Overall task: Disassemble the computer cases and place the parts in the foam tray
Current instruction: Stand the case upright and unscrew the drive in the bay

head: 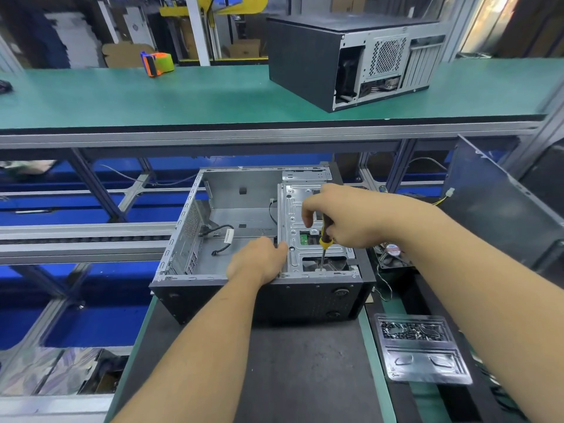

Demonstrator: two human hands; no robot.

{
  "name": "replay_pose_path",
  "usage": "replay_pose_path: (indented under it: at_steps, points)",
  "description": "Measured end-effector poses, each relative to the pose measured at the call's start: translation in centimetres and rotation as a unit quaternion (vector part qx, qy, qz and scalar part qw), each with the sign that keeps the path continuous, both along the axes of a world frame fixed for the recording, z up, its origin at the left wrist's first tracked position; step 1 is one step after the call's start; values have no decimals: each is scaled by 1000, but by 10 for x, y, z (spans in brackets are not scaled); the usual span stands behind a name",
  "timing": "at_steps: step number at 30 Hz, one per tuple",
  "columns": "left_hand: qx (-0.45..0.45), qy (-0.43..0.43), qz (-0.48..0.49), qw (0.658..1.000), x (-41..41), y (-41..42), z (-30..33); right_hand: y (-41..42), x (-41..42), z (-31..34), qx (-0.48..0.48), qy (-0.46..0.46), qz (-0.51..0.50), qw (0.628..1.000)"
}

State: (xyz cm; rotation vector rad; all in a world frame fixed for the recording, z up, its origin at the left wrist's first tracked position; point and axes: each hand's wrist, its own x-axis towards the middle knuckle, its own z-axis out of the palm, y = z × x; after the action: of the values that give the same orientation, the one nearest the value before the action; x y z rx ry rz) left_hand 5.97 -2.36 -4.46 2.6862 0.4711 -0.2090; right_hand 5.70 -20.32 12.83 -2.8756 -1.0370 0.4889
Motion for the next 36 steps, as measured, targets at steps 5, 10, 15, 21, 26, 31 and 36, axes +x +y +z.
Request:
replay_pose_path:
  at_steps: [5,10,15,21,26,31,36]
  points:
    - [-4,1,-5,1000,0,1,0,0,-2,-4,-14,-2,-24,1000]
    - [-2,-1,-9,1000,-1,1,2,4,1,-7,-87,-104,-82,987]
    - [-5,1,-9,1000,-1,1,1,1,1,-5,-55,-78,-36,995]
    - [-5,-2,-7,1000,-1,1,-1,0,-2,1,-13,20,-21,999]
    - [-14,0,-7,1000,0,2,-1,5,0,-4,-92,-87,-91,988]
    - [-9,-2,-7,1000,0,2,-2,4,3,-8,-59,-112,-51,991]
    - [-4,-1,-4,1000,-1,1,-1,1,1,1,-11,0,-10,1000]
